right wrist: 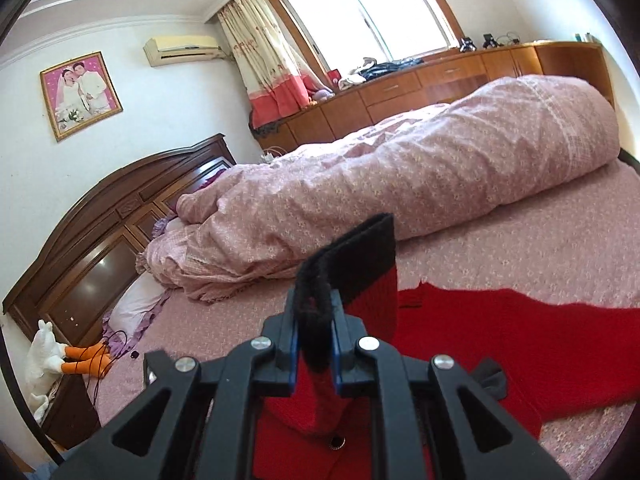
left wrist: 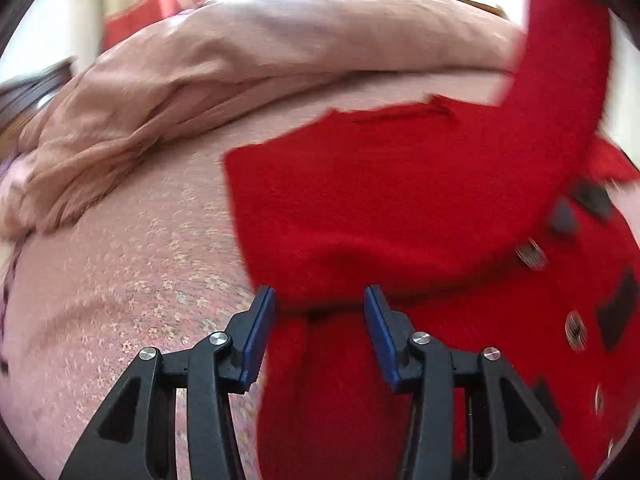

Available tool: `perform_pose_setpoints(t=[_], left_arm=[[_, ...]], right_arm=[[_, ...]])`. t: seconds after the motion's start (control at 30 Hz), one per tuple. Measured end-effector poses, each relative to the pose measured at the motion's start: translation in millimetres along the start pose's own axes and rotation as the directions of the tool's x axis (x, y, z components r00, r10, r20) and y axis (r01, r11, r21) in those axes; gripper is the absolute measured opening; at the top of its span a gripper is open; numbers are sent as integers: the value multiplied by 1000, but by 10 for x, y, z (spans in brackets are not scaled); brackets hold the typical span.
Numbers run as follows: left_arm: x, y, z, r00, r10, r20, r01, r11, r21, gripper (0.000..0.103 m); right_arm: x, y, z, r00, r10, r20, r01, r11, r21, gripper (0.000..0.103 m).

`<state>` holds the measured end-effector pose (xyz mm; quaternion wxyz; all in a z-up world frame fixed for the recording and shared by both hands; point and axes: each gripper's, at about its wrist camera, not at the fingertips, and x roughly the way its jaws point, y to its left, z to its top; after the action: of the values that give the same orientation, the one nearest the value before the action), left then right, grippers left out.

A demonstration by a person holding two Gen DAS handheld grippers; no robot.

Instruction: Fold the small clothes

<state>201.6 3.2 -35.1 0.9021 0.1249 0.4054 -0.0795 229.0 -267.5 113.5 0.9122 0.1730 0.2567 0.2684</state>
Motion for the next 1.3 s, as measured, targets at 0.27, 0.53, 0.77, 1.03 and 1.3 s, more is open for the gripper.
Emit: perform_pose_setpoints(t=[0.27, 0.53, 0.77, 1.03, 1.3], left_arm=[[170, -85, 38, 994, 97, -59, -93, 993, 71, 41], [335, -20, 145, 991, 121, -58, -117, 991, 66, 47], [256, 648, 131, 966, 257, -5, -246, 920, -305, 44], [7, 1144, -94, 982, 164, 92, -68, 763, -643, 44], [216, 892, -223, 979, 189, -78, -203, 842, -500, 45]], right_arm=[[-26, 50, 51, 999, 40, 13, -40, 999, 26, 12], [-66, 55, 10, 999, 47, 13, -48, 997, 56, 12], [-77, 53, -15, 1000, 8, 8, -8, 1000, 16, 12], [223, -165, -219, 996, -80, -38, 80, 997, -9, 12], [472, -689, -551, 936, -295, -193, 299, 954, -5, 12]])
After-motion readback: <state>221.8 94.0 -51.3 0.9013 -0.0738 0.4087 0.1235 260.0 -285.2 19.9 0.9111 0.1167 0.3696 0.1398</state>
